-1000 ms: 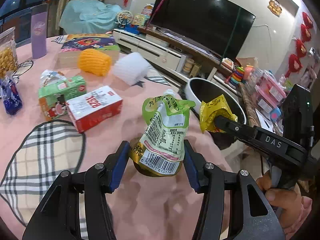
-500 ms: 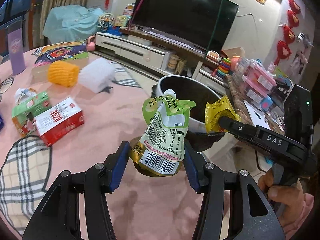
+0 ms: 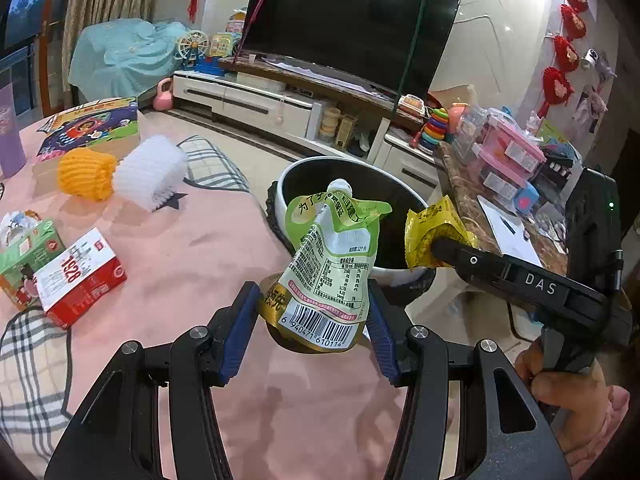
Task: Collect trash
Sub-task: 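Carry the green pouch and yellow packet over the trash bin with both tools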
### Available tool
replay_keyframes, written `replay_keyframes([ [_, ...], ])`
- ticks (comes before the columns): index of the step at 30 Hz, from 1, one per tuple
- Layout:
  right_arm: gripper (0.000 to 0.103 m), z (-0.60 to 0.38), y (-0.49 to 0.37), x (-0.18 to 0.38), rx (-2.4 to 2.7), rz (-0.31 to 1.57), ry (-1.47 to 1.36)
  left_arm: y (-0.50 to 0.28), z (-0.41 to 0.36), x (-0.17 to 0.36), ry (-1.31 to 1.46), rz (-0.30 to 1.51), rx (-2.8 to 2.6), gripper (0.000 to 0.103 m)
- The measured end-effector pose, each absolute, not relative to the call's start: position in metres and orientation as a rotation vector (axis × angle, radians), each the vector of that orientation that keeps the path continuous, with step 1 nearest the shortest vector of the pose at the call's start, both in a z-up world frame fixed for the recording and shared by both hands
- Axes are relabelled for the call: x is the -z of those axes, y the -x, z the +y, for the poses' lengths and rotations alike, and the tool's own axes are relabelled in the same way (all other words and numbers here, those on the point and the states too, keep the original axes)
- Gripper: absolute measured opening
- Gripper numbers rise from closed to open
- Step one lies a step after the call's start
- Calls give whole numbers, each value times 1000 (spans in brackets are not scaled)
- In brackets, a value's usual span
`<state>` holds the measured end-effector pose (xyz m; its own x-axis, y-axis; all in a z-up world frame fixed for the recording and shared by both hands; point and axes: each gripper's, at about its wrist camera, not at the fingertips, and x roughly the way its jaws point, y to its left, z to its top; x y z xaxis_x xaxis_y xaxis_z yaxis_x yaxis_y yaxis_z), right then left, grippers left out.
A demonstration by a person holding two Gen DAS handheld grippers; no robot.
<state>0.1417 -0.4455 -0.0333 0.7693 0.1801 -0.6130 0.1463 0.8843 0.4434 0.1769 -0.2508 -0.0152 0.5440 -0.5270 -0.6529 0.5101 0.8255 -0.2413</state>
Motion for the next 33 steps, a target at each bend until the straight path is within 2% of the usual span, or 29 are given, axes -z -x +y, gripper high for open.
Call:
replay_keyframes([
  [33, 23, -485, -184, 45, 13, 745, -499, -214, -302, 15, -59, 788, 624, 52],
])
